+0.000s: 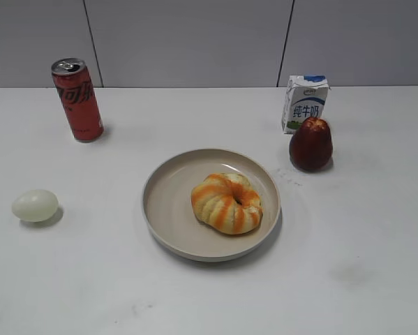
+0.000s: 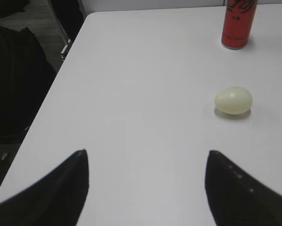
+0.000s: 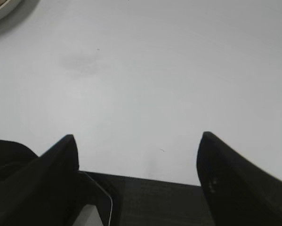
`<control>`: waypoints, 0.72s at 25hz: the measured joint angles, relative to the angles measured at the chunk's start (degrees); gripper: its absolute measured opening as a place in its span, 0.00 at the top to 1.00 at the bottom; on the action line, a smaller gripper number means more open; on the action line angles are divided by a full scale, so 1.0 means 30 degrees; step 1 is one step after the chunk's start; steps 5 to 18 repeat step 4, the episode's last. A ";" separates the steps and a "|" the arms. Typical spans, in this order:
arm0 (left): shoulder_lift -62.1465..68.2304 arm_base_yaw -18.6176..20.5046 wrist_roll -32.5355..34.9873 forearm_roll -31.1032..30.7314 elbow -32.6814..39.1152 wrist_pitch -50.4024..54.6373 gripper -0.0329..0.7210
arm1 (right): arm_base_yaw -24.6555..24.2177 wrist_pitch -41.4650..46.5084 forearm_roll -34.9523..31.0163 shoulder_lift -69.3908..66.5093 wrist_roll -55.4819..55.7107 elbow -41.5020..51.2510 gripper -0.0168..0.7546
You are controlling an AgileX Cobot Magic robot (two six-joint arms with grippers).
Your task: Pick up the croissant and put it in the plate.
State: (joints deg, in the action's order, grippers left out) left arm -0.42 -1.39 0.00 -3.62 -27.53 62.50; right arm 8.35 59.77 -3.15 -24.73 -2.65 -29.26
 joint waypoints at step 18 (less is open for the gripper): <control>0.0000 0.0000 0.0000 0.0000 0.0000 0.0000 0.18 | 0.0000 -0.0072 0.0019 0.3088 0.0000 0.0130 0.21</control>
